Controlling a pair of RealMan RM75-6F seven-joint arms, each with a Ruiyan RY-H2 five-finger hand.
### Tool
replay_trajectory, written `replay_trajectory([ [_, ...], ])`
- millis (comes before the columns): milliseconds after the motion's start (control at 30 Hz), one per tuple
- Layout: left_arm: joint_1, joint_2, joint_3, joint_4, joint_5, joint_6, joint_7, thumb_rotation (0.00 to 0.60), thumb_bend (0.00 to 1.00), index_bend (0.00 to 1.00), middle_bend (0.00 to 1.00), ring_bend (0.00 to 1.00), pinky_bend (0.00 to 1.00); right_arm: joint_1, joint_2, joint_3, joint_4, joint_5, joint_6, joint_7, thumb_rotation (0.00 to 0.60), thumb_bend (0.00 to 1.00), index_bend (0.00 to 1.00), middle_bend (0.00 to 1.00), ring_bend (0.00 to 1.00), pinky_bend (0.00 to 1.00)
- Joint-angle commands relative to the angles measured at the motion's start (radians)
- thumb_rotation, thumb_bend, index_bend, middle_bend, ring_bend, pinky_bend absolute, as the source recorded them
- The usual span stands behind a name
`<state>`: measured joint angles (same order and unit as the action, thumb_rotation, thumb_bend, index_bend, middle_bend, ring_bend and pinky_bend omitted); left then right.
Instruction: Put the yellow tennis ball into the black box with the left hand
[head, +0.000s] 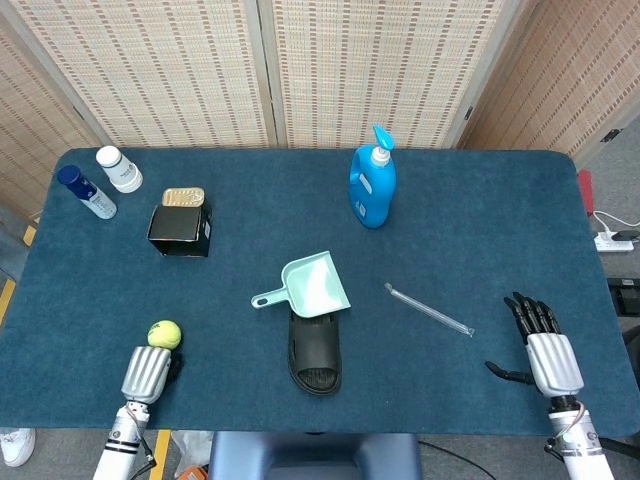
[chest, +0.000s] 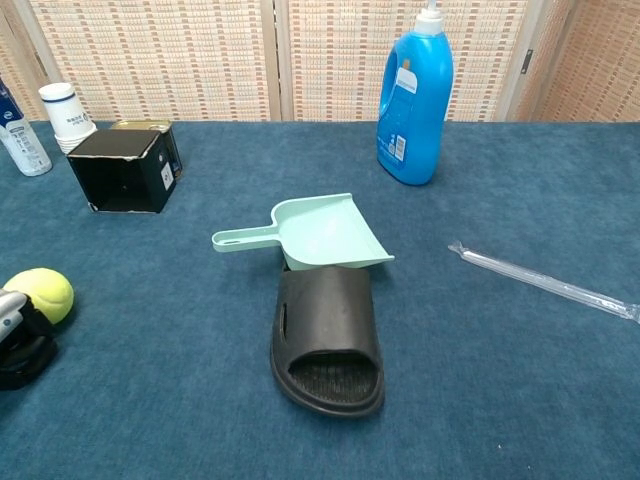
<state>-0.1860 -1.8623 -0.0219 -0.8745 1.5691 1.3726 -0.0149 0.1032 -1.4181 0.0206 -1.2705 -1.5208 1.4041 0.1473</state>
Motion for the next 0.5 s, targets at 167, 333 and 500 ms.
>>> replay_trajectory([
  [167, -0.042, -0.008, -0.02, -0.02, -0.022, -0.043, 0.029, 0.6, 0.65, 1.0, 1.0, 1.0, 1.0, 0.0, 0.003, 0.001, -0.003, 0.005, -0.003, 0.002, 0.6, 0.0, 0.0, 0.0, 0.0, 0.0],
  [333, -0.079, -0.027, -0.034, 0.022, -0.037, -0.082, 0.038, 0.6, 0.65, 1.0, 1.0, 1.0, 1.0, -0.001, 0.005, 0.0, -0.002, 0.007, -0.004, 0.01, 0.6, 0.0, 0.0, 0.0, 0.0, 0.0],
  [500, -0.091, -0.034, -0.042, 0.063, -0.054, -0.096, 0.028, 0.6, 0.65, 1.0, 1.0, 1.0, 1.0, 0.004, 0.006, 0.001, -0.002, 0.012, -0.015, 0.008, 0.6, 0.0, 0.0, 0.0, 0.0, 0.0],
])
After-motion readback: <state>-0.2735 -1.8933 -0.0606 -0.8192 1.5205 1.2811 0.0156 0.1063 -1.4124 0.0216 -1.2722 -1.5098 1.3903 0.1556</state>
